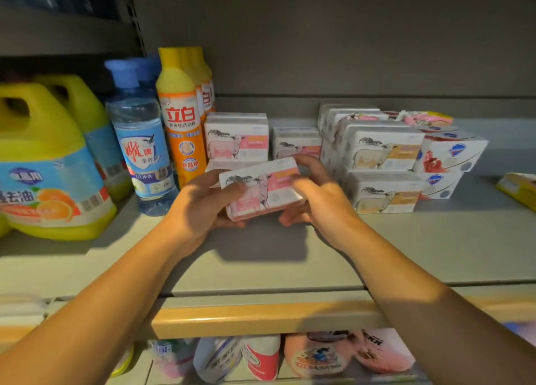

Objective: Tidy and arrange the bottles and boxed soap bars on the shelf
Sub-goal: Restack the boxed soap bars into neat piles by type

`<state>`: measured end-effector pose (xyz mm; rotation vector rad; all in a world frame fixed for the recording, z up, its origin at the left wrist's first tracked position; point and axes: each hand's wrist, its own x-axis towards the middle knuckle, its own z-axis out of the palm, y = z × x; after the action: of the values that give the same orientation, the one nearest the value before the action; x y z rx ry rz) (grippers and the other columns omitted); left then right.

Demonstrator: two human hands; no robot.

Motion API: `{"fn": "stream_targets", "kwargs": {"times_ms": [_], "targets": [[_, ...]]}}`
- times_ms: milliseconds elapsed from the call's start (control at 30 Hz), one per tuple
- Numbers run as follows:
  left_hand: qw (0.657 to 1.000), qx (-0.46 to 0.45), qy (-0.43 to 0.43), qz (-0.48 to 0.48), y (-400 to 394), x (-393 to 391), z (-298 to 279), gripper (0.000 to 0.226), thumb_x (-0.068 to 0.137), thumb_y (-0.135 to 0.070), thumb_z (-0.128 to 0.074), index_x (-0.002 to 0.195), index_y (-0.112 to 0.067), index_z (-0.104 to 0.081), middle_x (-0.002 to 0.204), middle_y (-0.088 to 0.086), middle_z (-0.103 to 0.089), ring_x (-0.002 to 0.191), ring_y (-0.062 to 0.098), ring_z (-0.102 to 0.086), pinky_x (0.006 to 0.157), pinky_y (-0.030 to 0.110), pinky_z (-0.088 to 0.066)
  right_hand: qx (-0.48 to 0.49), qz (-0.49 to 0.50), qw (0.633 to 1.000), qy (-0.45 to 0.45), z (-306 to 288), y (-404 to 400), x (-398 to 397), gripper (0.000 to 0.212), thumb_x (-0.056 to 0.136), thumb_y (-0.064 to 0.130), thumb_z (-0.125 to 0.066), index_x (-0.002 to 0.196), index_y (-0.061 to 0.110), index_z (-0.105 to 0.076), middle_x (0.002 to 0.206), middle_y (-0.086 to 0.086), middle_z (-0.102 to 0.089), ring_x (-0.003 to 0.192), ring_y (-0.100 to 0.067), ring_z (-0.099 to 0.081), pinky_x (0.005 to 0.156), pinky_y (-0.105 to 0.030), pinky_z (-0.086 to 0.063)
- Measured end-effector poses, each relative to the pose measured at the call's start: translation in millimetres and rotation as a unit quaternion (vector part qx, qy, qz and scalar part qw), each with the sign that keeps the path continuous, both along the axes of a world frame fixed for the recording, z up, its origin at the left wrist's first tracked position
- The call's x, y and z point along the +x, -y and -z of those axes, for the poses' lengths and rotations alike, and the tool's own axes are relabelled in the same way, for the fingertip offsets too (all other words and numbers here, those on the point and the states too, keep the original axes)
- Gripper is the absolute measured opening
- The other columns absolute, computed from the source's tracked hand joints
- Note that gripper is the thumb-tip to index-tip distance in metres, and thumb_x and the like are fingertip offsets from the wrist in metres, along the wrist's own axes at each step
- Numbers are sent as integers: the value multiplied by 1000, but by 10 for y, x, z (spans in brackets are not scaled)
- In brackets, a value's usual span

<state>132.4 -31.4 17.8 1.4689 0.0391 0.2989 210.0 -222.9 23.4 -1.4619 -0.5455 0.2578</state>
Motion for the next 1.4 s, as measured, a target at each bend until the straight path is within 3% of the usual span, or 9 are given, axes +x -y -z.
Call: {"fn": "stream_targets", "kwargs": {"times_ms": [167, 333, 433, 700, 833, 1000, 1133, 1267, 1400], "targets": [[997, -47, -41, -41, -18, 0, -34, 21, 93, -22, -62, 81, -13, -76, 78, 16, -73, 53, 25, -65, 41, 27, -50, -60, -74, 990, 107, 41, 69, 44, 77, 71, 20, -77, 137, 44, -44, 132, 19, -56, 115, -2, -60, 94, -28, -52], [996, -65, -63, -28, -22, 18, -74, 35, 95, -44, -54, 99, -11, -67, 71, 10, -70, 51, 20, -62, 45, 26, -51, -64, -29, 994, 86, 34, 43, 43, 49, 69, 29, -78, 115, 39, -66, 115, 13, -68, 99, -6, -68, 80, -21, -55], [996, -53, -67, -8, -27, 9, -69, 71, 70, -69, -61, 104, -6, -62, 69, 13, -69, 52, 21, -62, 47, 25, -51, -14, 0, 1000, -7, -4, 7, 21, 18, 66, 38, -75, 83, 33, -76, 83, 1, -73, 63, -25, -71, 54, -28, -55], [996, 45, -58, -40, -6, 54, -5, 83, 56, -80, -57, 97, -8, -66, 58, 14, -65, 45, 19, -59, 41, 24, -48, -92, -14, 992, -82, -1, 47, 85, 44, 64, 71, -61, 75, 32, -77, 69, -9, -72, 48, -20, -61, 37, -22, -40], [994, 66, -68, -45, -1, 65, 12, 82, 62, -84, -56, 100, -12, -63, 57, 14, -64, 44, 19, -57, 40, 24, -45, -67, 13, 993, -101, 26, 44, 129, 56, 62, 67, -67, 81, 16, -74, 67, -11, -70, 45, -19, -57, 36, -22, -38], [998, 34, -52, -29, 9, 73, -4, 33, 77, -40, -72, 99, -17, -67, 63, 13, -64, 48, 21, -56, 42, 26, -45, 31, 24, 991, -128, 22, 52, 130, 32, 79, 38, -72, 101, 14, -72, 90, -6, -75, 74, -20, -71, 66, -31, -57], [1000, 13, -26, -9, -18, 70, 26, 60, 73, -30, -74, 130, -24, -56, 93, 14, -73, 67, 26, -69, 55, 32, -55, -34, 63, 995, 63, 32, 29, 78, 37, 87, 13, -69, 119, 30, -64, 113, 0, -70, 97, -9, -69, 81, -26, -56], [989, 117, 65, -67, 8, 44, 46, 25, 89, -24, -70, 112, -32, -65, 105, 0, -73, 96, 25, -71, 66, 39, -60, -101, 73, 967, 224, 14, 49, 33, 70, 77, 4, -78, 130, 42, -51, 130, 7, -56, 111, -9, -60, 94, -28, -52], [962, 204, 150, -101, 18, 10, 4, 32, 81, -24, -76, 111, -34, -67, 111, -7, -72, 106, 15, -68, 85, 37, -59, -176, 131, 919, 326, 25, 25, 24, 64, 76, 10, -79, 132, 30, -57, 123, 7, -52, 112, -8, -50, 97, -12, -39]]}}
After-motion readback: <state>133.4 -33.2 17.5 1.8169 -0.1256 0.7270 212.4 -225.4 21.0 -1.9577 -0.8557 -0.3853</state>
